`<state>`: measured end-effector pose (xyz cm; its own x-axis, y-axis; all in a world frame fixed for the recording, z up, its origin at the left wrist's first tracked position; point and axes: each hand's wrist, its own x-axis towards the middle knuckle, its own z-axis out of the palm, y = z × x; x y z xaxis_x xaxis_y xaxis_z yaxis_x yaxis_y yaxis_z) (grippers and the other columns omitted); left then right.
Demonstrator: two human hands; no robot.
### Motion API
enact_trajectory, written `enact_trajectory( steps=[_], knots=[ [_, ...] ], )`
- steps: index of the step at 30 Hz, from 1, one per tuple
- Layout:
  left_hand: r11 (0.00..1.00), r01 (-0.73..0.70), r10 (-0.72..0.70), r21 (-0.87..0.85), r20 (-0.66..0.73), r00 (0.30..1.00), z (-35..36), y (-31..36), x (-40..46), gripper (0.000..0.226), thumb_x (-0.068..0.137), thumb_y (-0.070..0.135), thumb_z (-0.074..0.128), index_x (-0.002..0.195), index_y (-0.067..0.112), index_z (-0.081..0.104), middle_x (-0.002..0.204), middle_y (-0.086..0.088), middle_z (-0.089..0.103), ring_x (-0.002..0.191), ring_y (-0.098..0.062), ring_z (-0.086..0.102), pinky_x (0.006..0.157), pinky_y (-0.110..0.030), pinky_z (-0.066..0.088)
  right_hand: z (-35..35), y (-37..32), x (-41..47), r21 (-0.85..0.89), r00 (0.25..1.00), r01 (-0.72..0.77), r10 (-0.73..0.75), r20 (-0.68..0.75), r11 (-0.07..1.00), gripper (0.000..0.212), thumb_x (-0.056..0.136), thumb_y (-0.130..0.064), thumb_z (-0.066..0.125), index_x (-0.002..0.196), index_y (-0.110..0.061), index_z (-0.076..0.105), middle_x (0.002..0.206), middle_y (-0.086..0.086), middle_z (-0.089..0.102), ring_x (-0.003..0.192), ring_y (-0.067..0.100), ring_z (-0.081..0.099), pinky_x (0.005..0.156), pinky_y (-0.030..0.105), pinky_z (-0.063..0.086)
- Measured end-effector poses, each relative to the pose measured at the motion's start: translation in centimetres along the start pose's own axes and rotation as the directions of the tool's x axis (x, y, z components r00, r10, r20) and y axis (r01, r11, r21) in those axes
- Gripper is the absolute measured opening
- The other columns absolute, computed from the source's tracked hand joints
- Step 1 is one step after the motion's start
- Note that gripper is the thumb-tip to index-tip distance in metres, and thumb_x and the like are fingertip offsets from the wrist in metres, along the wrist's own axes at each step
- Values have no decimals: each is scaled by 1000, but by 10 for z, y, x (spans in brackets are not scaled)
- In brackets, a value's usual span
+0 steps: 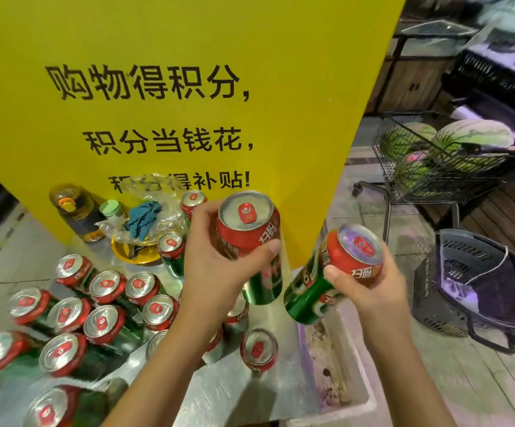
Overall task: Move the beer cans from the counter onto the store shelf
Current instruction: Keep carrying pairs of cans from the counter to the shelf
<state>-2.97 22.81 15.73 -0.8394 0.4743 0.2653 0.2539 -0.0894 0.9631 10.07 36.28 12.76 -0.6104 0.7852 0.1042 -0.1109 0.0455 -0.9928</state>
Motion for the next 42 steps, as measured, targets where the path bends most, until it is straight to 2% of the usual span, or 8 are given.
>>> enact_trajectory(
  steps=[5,10,18,25,29,32,36,42],
  knots=[
    [999,22,-28,-26,-239,970,-37,20,-38,60,45,41,77,98,30,50,91,16,68,84,-2,66,68,-15,51,28,-14,-10,186,952,-104,44,302,977,84,27,-51,89,102,-23,65,94,2,74,87,19,70,68,26,55],
    [994,98,-68,41,-457,887,-95,31,-91,59,47,33,83,97,27,52,88,10,68,79,-5,67,62,-16,51,89,-6,-45,189,869,-179,65,491,966,58,30,-41,84,87,-39,73,87,-4,75,82,16,71,66,30,56],
    [973,223,-95,60,-775,625,-225,43,-206,65,39,53,74,92,21,51,82,5,66,71,-7,65,64,-26,51,197,-6,-150,143,665,-222,42,746,964,56,44,-37,76,97,-23,68,92,4,74,86,23,71,71,36,58],
    [939,343,-141,15,-894,425,-355,58,-324,70,37,59,70,97,29,49,98,2,63,85,-15,65,66,-28,49,296,-3,-278,96,536,-239,49,843,966,62,44,-44,80,100,-21,67,92,6,73,87,27,69,75,39,56],
    [916,397,-89,59,-934,345,-423,75,-388,71,35,54,84,92,35,46,97,8,60,86,-11,62,68,-26,48,357,0,-360,43,433,-294,93,897,955,68,41,-44,79,101,-17,64,85,5,72,79,23,70,68,36,55],
    [909,413,-57,54,-966,253,-461,85,-430,59,43,46,75,92,34,45,96,11,59,85,-7,60,66,-22,45,397,-1,-412,-10,352,-275,110,930,961,78,33,-58,83,100,-24,65,90,4,73,84,25,70,74,42,55],
    [913,406,-37,25,-989,144,-506,94,-476,48,56,33,79,93,32,47,96,10,60,83,-5,60,63,-20,43,444,-8,-457,-49,238,-242,108,965,969,65,41,-53,76,100,-30,62,92,0,72,86,20,70,71,34,54],
    [925,378,-33,-18,-999,32,-565,90,-491,57,46,44,75,94,33,47,95,12,61,78,1,62,62,-15,43,518,-9,-490,-80,141,-193,109,984,978,55,42,-52,73,93,-34,63,89,-5,73,83,15,70,70,31,52]
  ],
)
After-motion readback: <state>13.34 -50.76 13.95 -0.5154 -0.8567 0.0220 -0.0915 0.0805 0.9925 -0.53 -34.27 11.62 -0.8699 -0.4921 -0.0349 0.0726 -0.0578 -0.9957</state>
